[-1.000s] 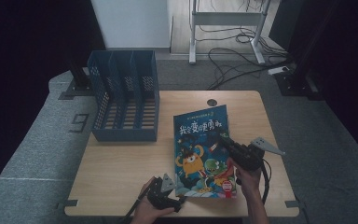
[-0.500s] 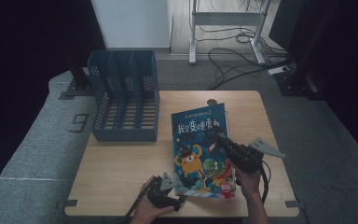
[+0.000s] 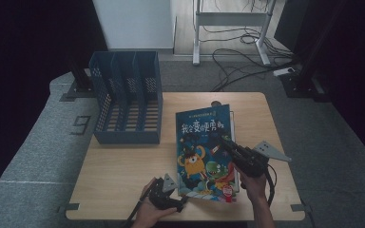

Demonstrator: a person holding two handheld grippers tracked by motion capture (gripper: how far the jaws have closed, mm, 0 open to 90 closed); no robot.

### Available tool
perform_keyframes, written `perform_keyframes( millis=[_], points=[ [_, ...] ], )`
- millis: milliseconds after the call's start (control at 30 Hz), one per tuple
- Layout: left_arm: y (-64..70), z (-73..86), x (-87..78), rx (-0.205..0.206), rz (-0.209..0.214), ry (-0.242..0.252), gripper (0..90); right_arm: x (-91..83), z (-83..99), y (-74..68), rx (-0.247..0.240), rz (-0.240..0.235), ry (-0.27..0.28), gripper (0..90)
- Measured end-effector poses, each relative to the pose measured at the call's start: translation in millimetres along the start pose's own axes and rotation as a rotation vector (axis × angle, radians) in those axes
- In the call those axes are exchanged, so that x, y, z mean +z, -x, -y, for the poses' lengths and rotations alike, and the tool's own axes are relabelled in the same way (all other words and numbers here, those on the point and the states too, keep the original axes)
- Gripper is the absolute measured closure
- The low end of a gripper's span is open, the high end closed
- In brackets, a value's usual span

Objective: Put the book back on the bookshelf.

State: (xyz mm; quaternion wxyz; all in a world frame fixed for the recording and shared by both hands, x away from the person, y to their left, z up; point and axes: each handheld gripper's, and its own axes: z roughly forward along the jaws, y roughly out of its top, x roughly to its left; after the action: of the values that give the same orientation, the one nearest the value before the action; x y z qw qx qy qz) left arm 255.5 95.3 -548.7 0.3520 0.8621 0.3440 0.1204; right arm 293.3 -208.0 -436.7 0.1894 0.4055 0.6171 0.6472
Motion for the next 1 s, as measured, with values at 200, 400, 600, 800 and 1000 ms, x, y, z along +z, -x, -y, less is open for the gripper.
perform_keyframes(
  millis=[200, 400, 600, 800, 1000],
  points=[
    [0.5, -0.2, 0.1, 0.003, -0.005, -0.002, 12.6, 1.3, 2.3, 7.7, 0.057, -0.014, -0.010, 79.3],
    [0.9, -0.5, 0.6, 0.007, -0.009, -0.003, 12.5, 0.1, 0.0, 3.5, 0.035, -0.015, -0.016, 79.2],
    [0.0, -2.0, 2.0, 0.014, -0.009, -0.009, 11.9, -1.4, -3.2, -5.0, -0.006, -0.016, -0.009, 79.2],
    [-2.2, -3.9, 2.9, 0.013, -0.009, -0.015, 11.9, -3.2, -5.8, -11.0, -0.042, -0.035, 0.000, 79.5],
    [-5.8, -5.8, 3.7, 0.008, -0.013, -0.020, 11.9, -4.4, -6.5, -12.0, -0.057, -0.041, -0.001, 79.5]
  ],
)
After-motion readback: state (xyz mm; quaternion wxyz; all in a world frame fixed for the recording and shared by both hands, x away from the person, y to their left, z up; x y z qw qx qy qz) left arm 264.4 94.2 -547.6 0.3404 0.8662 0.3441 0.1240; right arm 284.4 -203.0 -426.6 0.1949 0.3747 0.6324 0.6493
